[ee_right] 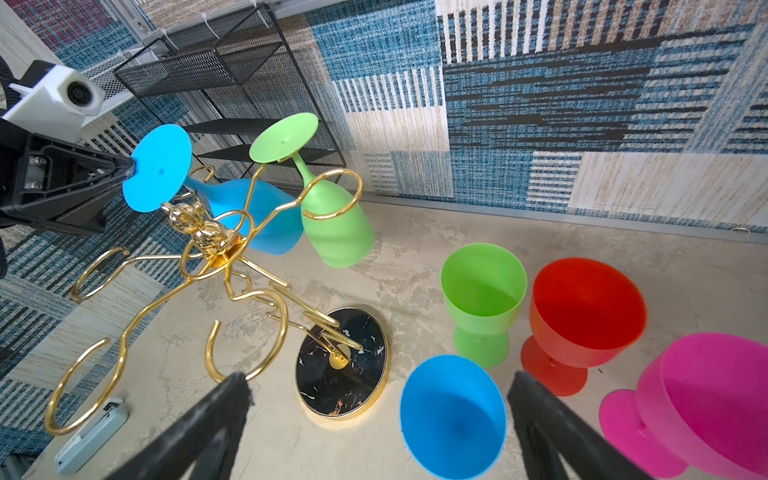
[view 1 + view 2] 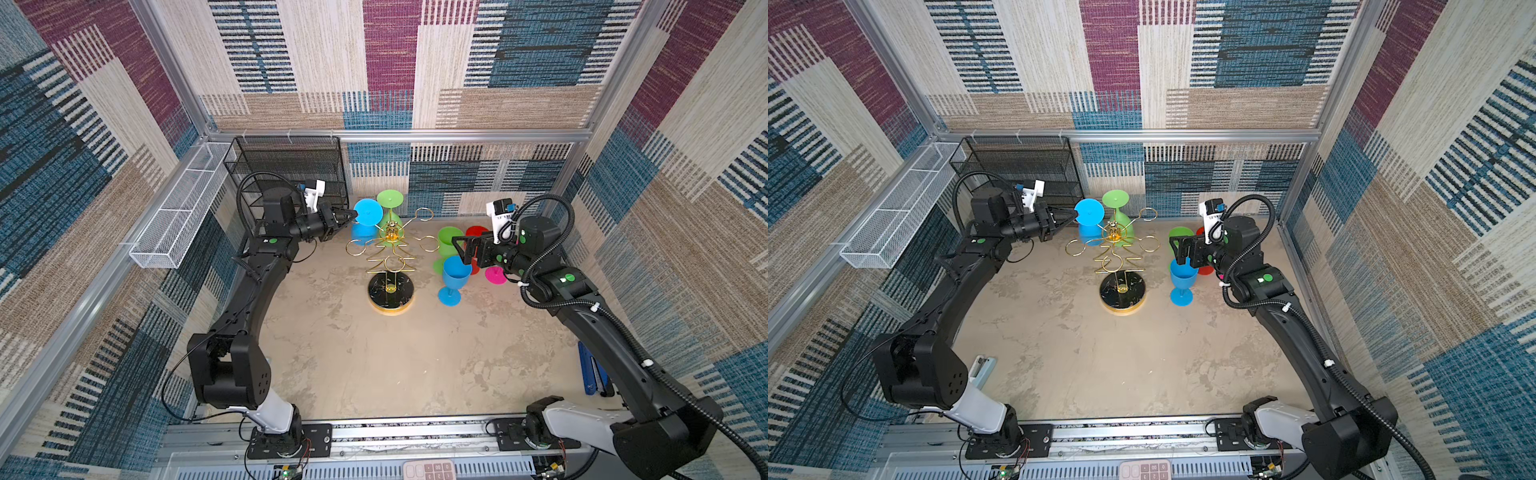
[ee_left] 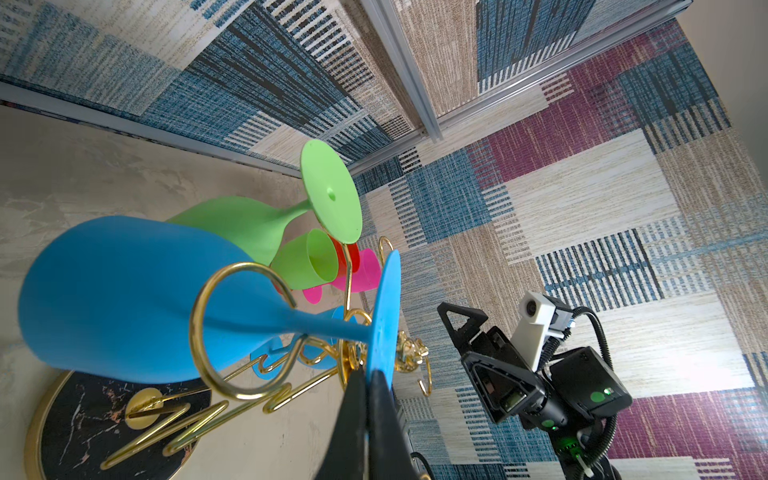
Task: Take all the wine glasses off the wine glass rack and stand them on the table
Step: 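Slide the blue glass off the hook with the left gripper, then lift the blue glass above the rack with the left while the right rises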
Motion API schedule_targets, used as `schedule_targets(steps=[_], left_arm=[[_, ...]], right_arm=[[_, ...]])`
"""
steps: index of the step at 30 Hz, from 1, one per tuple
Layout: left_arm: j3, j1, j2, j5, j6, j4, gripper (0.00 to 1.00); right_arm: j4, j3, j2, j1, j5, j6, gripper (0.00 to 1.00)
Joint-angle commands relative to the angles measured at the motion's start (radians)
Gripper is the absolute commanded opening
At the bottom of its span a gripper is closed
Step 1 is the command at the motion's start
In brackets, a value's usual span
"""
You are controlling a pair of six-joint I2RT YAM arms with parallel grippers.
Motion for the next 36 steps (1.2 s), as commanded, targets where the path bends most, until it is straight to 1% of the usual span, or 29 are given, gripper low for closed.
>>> schedule_targets(steps=[1,11,23,29,36], left_arm=[[0.026,-0.004,0.012,0.002,0.019,0.014,0.0],[0.084,-0.018,0.054,-0.017,0.018,0.015,0.0],[0.119,-0.011,0.093,-0.065,0.023,0.034,0.0],[0.119,0.018,0.099,-0.077,0.007,0.065,0.0],[0.106,0.077,0.077,-0.076,-0.006,0.088,0.0]], right_arm=[[0.027,-0.004,-0.008,0.001,0.002,0.005,0.99],[0.024,-0.009,-0.015,0.0,0.005,0.003,0.99],[0.015,-0.011,-0.026,0.0,0.011,-0.001,0.99],[0.019,-0.014,-0.025,0.0,0.009,0.0,0.99],[0.021,-0.011,-0.02,0.001,0.008,-0.002,0.99]])
